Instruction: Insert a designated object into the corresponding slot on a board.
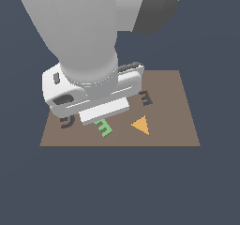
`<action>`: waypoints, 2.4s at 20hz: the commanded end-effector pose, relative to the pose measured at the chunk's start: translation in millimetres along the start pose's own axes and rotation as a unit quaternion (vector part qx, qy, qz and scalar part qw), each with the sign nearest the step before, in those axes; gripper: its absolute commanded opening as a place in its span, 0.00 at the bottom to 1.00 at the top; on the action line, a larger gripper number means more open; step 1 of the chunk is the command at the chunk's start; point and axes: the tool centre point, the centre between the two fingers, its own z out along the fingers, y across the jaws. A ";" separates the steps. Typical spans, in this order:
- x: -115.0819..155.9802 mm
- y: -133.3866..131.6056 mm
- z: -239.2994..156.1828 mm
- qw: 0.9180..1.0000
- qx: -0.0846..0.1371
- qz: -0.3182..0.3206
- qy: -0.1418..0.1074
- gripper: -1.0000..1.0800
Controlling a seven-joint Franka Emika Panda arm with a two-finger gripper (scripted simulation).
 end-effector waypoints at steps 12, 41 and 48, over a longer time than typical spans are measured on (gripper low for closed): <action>27.8 16.3 49.7 0.993 0.004 -0.117 -0.006 0.96; 30.3 16.9 73.8 0.992 0.004 -0.127 -0.007 0.00; 27.0 10.5 73.4 0.993 0.004 -0.120 -0.007 0.00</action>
